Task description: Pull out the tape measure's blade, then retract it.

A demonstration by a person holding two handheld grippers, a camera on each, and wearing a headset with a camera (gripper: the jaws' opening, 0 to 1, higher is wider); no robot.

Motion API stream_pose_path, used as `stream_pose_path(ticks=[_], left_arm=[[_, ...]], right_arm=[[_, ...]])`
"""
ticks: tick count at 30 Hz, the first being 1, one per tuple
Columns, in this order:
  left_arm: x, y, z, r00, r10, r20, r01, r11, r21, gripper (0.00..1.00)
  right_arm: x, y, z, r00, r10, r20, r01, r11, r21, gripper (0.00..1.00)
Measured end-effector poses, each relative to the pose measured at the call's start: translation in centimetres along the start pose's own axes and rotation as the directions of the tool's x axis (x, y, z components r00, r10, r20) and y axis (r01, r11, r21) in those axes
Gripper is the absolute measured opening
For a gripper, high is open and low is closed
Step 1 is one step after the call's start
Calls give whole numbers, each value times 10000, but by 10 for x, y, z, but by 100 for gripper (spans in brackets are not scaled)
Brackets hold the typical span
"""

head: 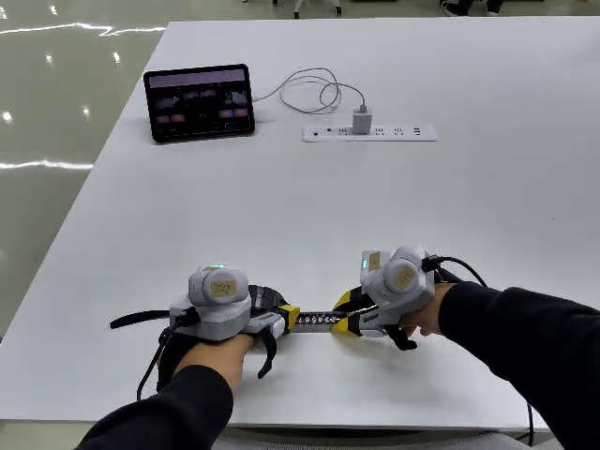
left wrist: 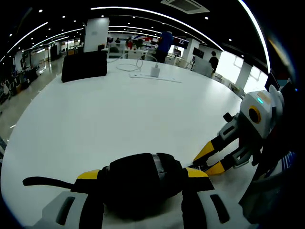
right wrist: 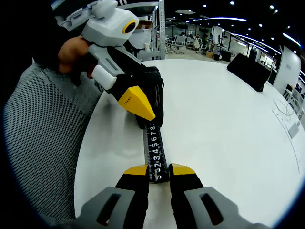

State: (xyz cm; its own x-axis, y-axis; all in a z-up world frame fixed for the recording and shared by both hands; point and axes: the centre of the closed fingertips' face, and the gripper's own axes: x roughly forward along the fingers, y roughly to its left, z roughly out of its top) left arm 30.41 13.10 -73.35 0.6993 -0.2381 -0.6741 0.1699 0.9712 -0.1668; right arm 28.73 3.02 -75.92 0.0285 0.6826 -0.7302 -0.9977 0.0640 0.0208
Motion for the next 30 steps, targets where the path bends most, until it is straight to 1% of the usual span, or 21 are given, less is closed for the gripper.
stream_pose_path(ticks=[8,14,23,30], left_arm=[[0,0,0,10000,-79,-32,78,9999,-139,62],[0,-1,0,10000,-89,-27,89,9999,-144,62],[0,-1,-1,10000,-88,-17,88,9999,-117,62],[0,0,0,10000,-97,-5,96,9999,-111,62]], right_arm=[[7,2,6,9999,49,122,-49,10000,0,12],[12,4,11,9999,109,111,-108,9999,-73,12],[12,4,13,9998,102,140,-102,9999,-39,12],[14,4,15,9999,94,65,-94,9999,-107,12]])
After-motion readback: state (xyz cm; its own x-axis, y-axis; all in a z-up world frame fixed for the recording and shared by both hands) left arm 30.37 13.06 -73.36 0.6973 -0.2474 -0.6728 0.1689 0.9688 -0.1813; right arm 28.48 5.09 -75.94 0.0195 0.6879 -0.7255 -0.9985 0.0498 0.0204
